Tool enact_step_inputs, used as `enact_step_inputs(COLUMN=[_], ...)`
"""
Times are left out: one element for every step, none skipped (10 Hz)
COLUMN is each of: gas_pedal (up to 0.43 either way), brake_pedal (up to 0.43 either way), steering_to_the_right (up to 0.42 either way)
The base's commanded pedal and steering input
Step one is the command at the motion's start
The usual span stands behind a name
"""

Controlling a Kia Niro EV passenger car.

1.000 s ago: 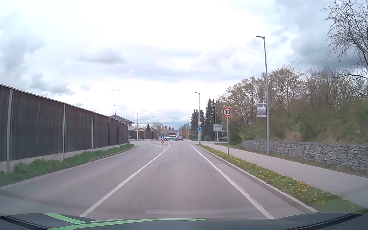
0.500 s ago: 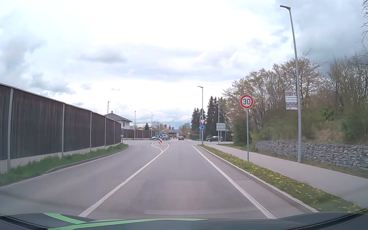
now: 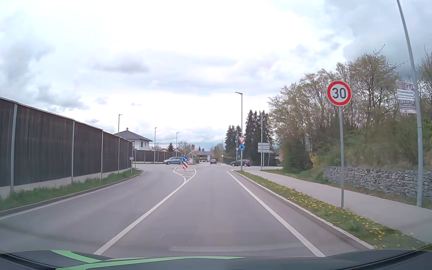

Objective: Follow the waypoints while adhering to traffic rules and regulations

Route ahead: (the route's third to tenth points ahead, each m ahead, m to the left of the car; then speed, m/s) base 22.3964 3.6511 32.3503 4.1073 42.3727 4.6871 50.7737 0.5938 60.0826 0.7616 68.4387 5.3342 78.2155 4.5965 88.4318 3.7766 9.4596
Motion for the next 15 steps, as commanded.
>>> enact_step_inputs(gas_pedal=[0.0,0.0,0.0,0.0,0.0,0.0,0.0,0.0,0.0,0.0,0.0,0.0,0.0,0.0,0.0], brake_pedal=[0.0,0.0,0.0,0.0,0.006,0.012,0.018,0.037,0.049,0.061,0.067,0.073,0.073,0.073,0.079], steering_to_the_right=[0.0,0.0,0.0,0.0,-0.001,-0.001,-0.001,-0.001,-0.001,-0.001,-0.001,-0.001,-0.001,-0.001,-0.001])
